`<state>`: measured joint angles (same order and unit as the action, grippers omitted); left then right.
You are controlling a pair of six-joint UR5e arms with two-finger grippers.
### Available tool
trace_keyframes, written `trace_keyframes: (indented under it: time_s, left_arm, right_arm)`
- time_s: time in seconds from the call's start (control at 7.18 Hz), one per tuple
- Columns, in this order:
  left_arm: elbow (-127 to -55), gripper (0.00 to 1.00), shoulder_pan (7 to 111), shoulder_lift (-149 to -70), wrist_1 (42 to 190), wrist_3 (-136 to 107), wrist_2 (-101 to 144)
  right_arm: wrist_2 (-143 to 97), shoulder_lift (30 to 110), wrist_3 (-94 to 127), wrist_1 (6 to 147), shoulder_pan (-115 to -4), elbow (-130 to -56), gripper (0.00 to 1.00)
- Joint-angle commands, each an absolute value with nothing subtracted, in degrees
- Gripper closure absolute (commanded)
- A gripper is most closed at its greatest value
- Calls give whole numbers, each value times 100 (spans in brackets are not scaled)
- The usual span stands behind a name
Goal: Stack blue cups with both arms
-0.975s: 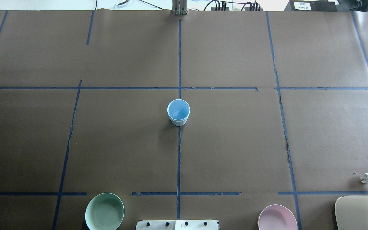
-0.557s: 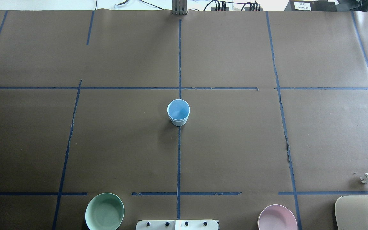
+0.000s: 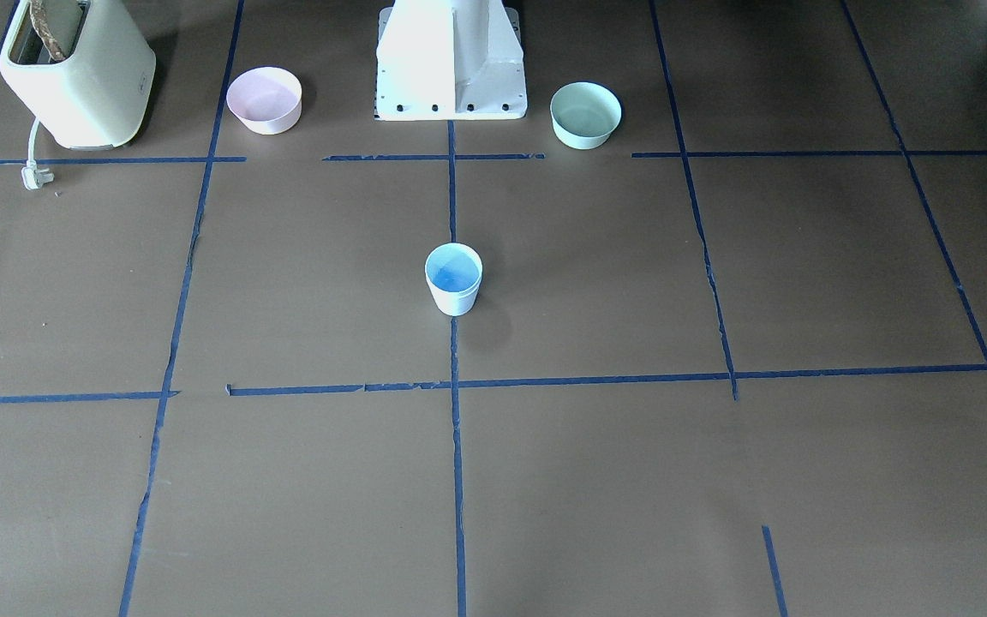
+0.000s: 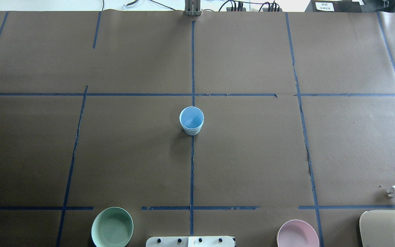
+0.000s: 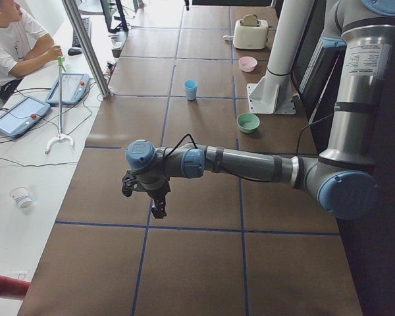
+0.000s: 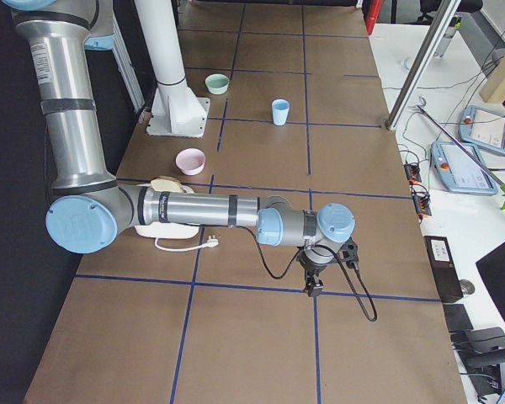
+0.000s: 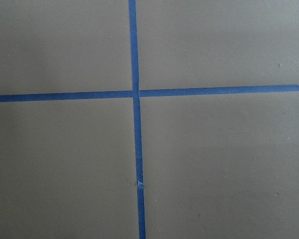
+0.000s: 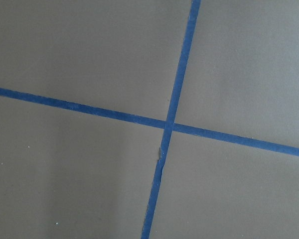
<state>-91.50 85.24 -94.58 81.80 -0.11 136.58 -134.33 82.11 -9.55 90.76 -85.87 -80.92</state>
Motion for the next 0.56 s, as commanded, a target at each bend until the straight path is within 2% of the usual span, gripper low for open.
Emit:
trace_keyframes:
  time_s: [0.0,0.42]
  left_arm:
    - [-8930,0,8543,-9466,8174,-18,13649]
    - [-8895,0,8631,-9475,8183,9,13641]
  right_arm:
    - [-13430,8200,-923,9070,-8587,-8086,0]
    - [-13482,8183,-940,9088,-8752,-8104,0]
